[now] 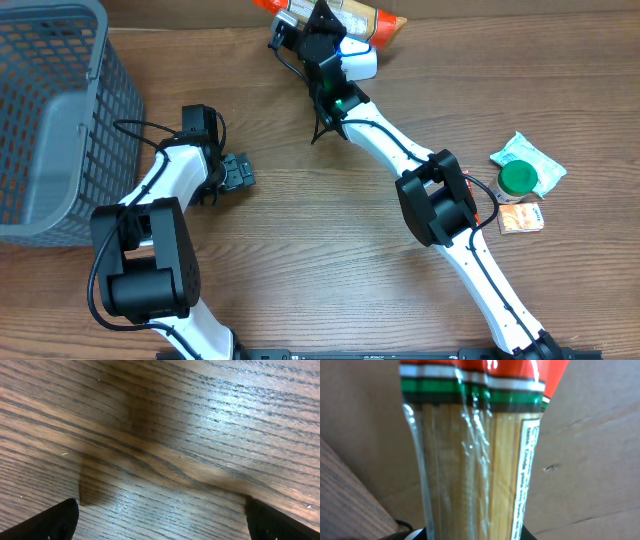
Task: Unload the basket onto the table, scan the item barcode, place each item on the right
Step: 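Hold the spaghetti package in front of the scanner, then move the spaghetti package rightward toward the jar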
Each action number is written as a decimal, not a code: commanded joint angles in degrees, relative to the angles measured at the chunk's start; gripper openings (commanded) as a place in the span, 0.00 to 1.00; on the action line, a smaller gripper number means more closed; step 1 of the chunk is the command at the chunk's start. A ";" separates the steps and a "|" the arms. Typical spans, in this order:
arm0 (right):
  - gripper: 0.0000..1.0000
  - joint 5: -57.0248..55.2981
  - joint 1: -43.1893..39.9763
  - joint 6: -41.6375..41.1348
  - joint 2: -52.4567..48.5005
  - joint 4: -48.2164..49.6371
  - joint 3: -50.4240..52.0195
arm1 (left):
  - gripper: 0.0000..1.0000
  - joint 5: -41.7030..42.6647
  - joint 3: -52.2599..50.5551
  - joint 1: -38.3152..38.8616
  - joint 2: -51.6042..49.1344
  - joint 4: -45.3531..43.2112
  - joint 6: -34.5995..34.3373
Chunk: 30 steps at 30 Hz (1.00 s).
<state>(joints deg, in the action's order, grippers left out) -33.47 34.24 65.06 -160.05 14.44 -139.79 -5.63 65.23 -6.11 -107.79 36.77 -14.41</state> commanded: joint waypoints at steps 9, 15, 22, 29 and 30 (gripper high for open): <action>0.03 -1.33 0.24 -10.88 1.31 -0.90 -1.92 | 1.00 -3.10 -1.33 -0.28 -2.14 0.31 1.14; 0.03 -1.36 0.13 -10.80 1.31 1.05 -1.92 | 1.00 -3.10 -1.33 -0.28 -2.14 0.31 1.14; 0.03 -5.88 0.50 -6.51 1.60 15.98 -4.00 | 1.00 -3.10 -1.33 -0.28 -2.14 0.31 1.14; 0.03 -9.99 0.85 -13.64 8.68 -8.59 -9.42 | 1.00 -3.10 -1.33 -0.28 -2.14 0.31 1.14; 0.03 -9.99 0.76 -15.41 10.58 -11.98 -9.44 | 1.00 -3.10 -1.33 -0.28 -2.14 0.31 1.14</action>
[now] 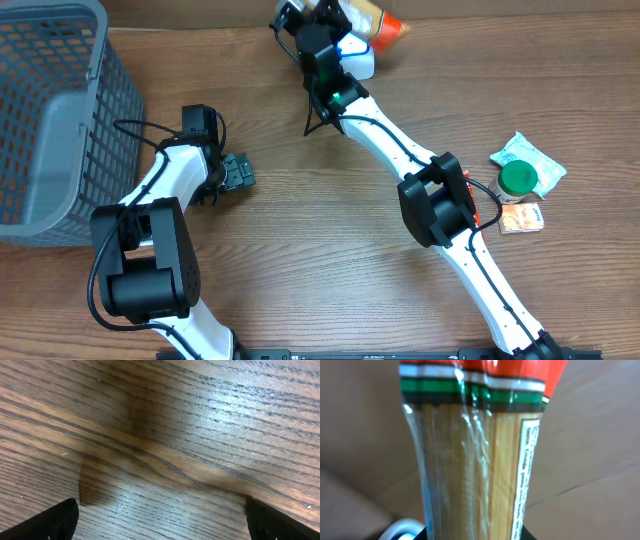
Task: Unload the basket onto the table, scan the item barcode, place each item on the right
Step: 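Move the spaghetti package rightward toward the jar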
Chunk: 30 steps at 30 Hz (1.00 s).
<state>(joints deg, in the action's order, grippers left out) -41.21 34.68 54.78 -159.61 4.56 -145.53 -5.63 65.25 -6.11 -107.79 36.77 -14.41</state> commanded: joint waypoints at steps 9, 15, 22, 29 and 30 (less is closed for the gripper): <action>0.03 -1.84 0.17 -28.06 28.61 -42.86 -3.69 | 1.00 -3.10 -1.36 -0.28 -2.14 0.31 1.14; 0.03 12.96 -3.91 -53.70 35.26 -77.66 -3.69 | 1.00 -3.10 -1.36 -0.28 -2.14 0.31 1.14; 0.04 38.27 -13.75 -68.76 34.77 -100.89 1.33 | 1.00 -3.10 -1.36 -0.28 -2.14 0.31 1.14; 0.04 45.83 -17.99 -68.76 34.77 -100.80 17.27 | 1.00 -3.10 -1.36 -0.28 -2.14 0.31 1.14; 0.04 45.86 -18.01 -68.76 34.77 -100.24 19.61 | 1.00 -3.10 -1.36 -0.28 -2.14 0.31 1.14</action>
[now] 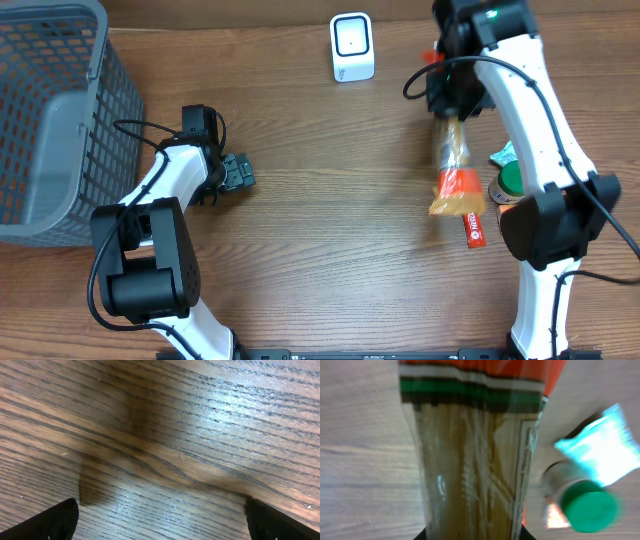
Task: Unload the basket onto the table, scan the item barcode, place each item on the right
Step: 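Move the spaghetti package rightward toward the jar, then lower the spaghetti package upright onto the table beside the red stick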
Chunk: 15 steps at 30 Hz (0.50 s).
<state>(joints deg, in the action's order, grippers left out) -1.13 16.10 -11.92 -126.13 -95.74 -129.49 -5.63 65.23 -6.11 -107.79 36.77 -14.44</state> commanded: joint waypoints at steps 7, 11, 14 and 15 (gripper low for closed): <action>0.04 5.75 1.27 -2.08 1.29 9.01 16.85 | 1.00 -3.10 -1.33 -0.28 -2.14 0.31 1.16; 0.05 5.70 1.29 -1.90 1.29 10.86 18.93 | 1.00 -3.10 -1.33 -0.28 -2.14 0.31 1.16; 0.14 5.70 1.29 -1.57 1.29 11.04 18.91 | 1.00 -3.10 -1.33 -0.28 -2.14 0.31 1.16; 0.17 5.70 1.29 -1.57 1.29 11.06 18.91 | 1.00 -3.10 -1.33 -0.28 -2.14 0.31 1.16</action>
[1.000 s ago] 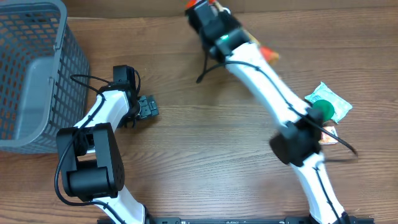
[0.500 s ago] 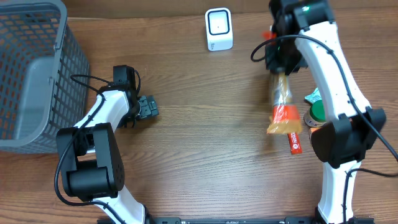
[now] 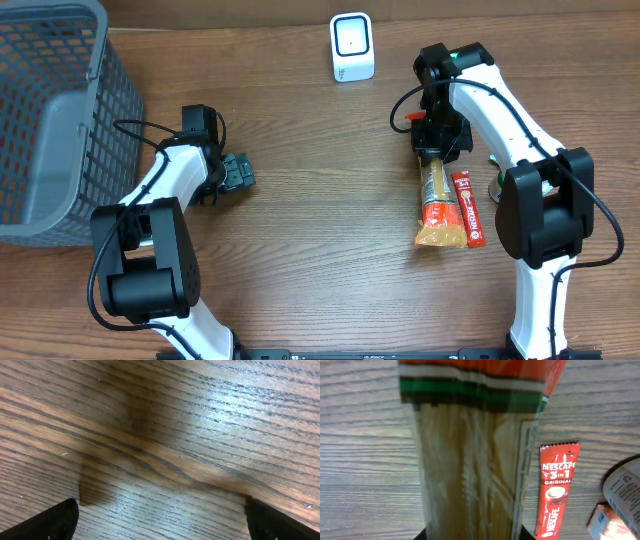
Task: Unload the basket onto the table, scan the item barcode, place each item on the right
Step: 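Lower the spaghetti package upright onto the table beside the red stick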
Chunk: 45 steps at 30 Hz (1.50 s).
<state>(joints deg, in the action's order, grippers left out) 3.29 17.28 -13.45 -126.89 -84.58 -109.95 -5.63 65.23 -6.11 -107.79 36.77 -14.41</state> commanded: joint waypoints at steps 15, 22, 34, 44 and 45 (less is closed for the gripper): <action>0.93 0.24 0.11 0.15 2.05 0.04 -0.61 | 1.00 -3.10 -1.33 -0.28 -2.14 0.31 1.14; 1.00 0.24 0.07 0.15 2.05 0.74 -0.61 | 1.00 -3.10 -1.33 -0.28 -2.14 0.31 1.14; 1.00 0.26 0.07 0.13 2.05 3.63 -0.61 | 1.00 -3.13 -1.33 -0.28 -2.14 0.31 1.14; 1.00 0.26 0.07 0.13 2.05 13.40 -0.63 | 1.00 -3.10 -1.33 -0.28 -2.14 0.31 1.14; 1.00 0.26 0.07 0.13 2.05 14.27 -0.61 | 1.00 -3.10 -1.33 -0.28 -2.14 0.31 1.14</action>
<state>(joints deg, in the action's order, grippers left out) 3.64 17.28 -13.30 -126.89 -71.46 -109.95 -5.65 65.23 -6.11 -107.79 36.77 -14.44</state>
